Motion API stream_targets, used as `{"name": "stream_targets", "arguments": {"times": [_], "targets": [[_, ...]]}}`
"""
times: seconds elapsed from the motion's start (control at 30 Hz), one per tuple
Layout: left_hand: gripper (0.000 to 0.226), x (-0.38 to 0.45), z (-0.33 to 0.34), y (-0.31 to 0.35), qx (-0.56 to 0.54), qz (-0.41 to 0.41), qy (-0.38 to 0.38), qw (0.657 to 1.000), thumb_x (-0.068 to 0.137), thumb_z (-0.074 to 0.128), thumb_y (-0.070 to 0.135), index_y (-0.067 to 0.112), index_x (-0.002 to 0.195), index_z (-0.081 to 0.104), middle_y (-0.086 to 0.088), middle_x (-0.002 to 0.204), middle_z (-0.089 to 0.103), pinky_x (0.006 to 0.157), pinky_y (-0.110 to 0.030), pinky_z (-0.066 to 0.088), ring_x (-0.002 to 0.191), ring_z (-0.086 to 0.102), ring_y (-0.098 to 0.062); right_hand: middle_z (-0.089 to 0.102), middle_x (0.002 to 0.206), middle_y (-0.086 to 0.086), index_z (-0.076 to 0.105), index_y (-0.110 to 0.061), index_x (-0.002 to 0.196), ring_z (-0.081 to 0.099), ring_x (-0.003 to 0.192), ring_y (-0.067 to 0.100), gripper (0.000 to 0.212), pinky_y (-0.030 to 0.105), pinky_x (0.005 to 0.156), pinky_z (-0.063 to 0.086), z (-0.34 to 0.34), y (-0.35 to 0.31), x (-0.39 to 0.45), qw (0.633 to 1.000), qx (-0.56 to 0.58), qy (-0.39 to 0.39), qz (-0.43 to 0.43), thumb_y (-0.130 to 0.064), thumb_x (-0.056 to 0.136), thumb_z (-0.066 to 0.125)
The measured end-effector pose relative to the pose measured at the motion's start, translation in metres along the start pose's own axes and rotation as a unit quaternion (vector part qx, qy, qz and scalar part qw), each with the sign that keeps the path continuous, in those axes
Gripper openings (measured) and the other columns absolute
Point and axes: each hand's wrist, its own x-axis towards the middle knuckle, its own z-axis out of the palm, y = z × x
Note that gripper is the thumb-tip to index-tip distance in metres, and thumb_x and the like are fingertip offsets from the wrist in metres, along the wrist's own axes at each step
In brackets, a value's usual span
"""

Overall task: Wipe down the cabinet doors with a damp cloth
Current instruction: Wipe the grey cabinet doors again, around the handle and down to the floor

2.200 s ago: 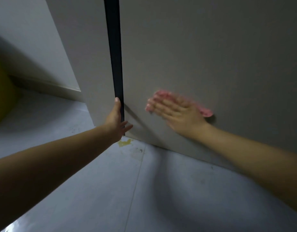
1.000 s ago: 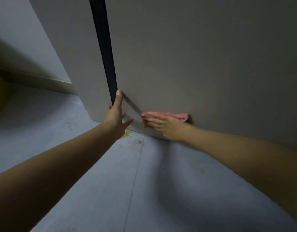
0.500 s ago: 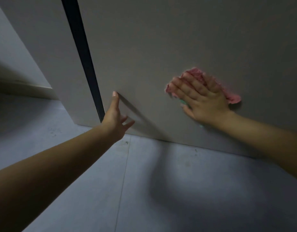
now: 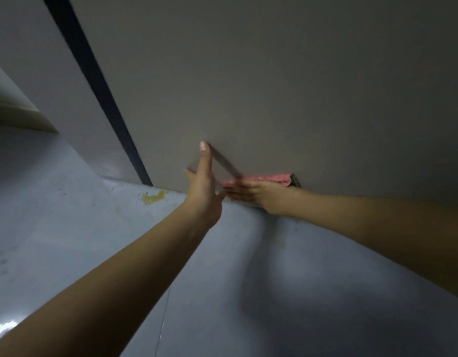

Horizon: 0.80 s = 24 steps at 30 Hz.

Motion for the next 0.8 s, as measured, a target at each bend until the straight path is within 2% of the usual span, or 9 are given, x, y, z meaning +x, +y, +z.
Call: {"name": "stream_targets", "arguments": {"times": [0.07,0.13,0.23,0.3,0.47,0.6,0.67,0.73,0.8], "targets": [[0.092,0.004,0.004,-0.004,0.012,0.013,0.008,1.0,0.084,0.048,0.067,0.029,0.154,0.002,0.002,0.16,0.011,0.111,-0.049,0.026,0.145,0.019,-0.026,0.055,0.137,-0.001,0.059,-0.004,0.128,0.039,0.136,0.025,0.059,0.034,0.12,0.003,0.004,0.005,-0.029,0.997,0.052,0.014,-0.062,-0.012,0.084,0.021],[0.09,0.008,0.004,-0.004,0.026,0.017,0.014,0.999,0.083,0.045,0.07,0.03,0.154,0.006,0.003,0.16,0.013,0.11,-0.049,0.026,0.144,0.022,-0.024,0.06,0.131,0.007,0.063,0.0,0.121,0.052,0.126,0.025,0.049,0.033,0.12,0.002,-0.001,0.011,-0.072,0.998,0.039,0.024,-0.046,-0.011,0.09,0.027],[0.093,0.011,0.008,-0.005,0.028,0.005,0.006,1.0,0.082,0.043,0.074,0.03,0.154,0.004,0.002,0.16,0.012,0.109,-0.048,0.027,0.144,0.023,-0.022,0.03,0.153,0.004,0.033,-0.002,0.144,0.027,0.142,0.019,0.051,0.028,0.12,0.005,-0.014,0.031,-0.131,0.969,0.125,0.155,0.146,-0.005,0.094,0.035],[0.093,0.008,0.013,-0.007,0.017,-0.006,0.0,1.0,0.082,0.042,0.075,0.031,0.153,0.003,-0.002,0.161,0.01,0.111,-0.049,0.026,0.145,0.02,-0.024,0.013,0.158,-0.001,0.024,-0.01,0.15,0.009,0.147,0.013,0.059,0.029,0.12,0.004,-0.022,0.046,-0.156,0.952,0.091,0.185,0.229,-0.013,0.094,0.043],[0.095,0.005,0.022,-0.012,-0.017,-0.016,-0.004,1.0,0.08,0.042,0.078,0.034,0.153,0.0,0.0,0.161,0.011,0.113,-0.052,0.022,0.146,0.017,-0.024,0.012,0.159,0.0,0.023,-0.018,0.151,-0.001,0.147,0.017,0.066,0.039,0.12,-0.002,-0.03,0.059,-0.148,0.918,-0.025,0.208,0.336,-0.027,0.091,0.05],[0.098,0.01,0.019,-0.017,-0.029,-0.018,0.009,0.999,0.081,0.044,0.076,0.031,0.153,-0.007,-0.002,0.161,0.01,0.112,-0.049,0.023,0.146,0.018,-0.024,0.046,0.145,0.004,0.024,-0.007,0.147,0.007,0.146,0.019,0.07,0.033,0.119,0.004,-0.01,0.029,-0.101,0.94,0.017,0.256,0.225,-0.003,0.081,0.048],[0.098,0.011,0.021,-0.022,-0.031,-0.015,0.018,0.999,0.081,0.042,0.076,0.03,0.153,-0.006,-0.001,0.161,0.01,0.112,-0.049,0.024,0.146,0.018,-0.023,0.052,0.139,0.007,0.037,0.0,0.139,0.03,0.141,0.021,0.069,0.031,0.119,0.005,0.002,0.007,-0.074,0.969,0.06,0.192,0.141,0.002,0.072,0.054],[0.097,0.014,0.023,-0.023,-0.043,-0.01,0.024,0.999,0.081,0.041,0.076,0.028,0.153,-0.005,0.0,0.161,0.011,0.111,-0.049,0.025,0.146,0.019,-0.021,0.052,0.139,0.002,0.041,-0.003,0.133,0.043,0.133,0.015,0.062,0.028,0.118,0.005,0.023,-0.013,-0.05,0.973,0.143,0.156,0.091,-0.003,0.072,0.051],[0.098,0.014,0.027,-0.023,-0.061,-0.012,0.009,0.998,0.08,0.043,0.076,0.028,0.154,-0.001,0.0,0.16,0.017,0.107,-0.046,0.032,0.143,0.027,-0.021,0.034,0.147,-0.015,0.033,-0.023,0.137,0.029,0.138,-0.003,0.056,0.013,0.114,0.003,0.026,-0.02,-0.048,0.941,0.292,0.143,0.09,-0.002,0.086,0.037]]}}
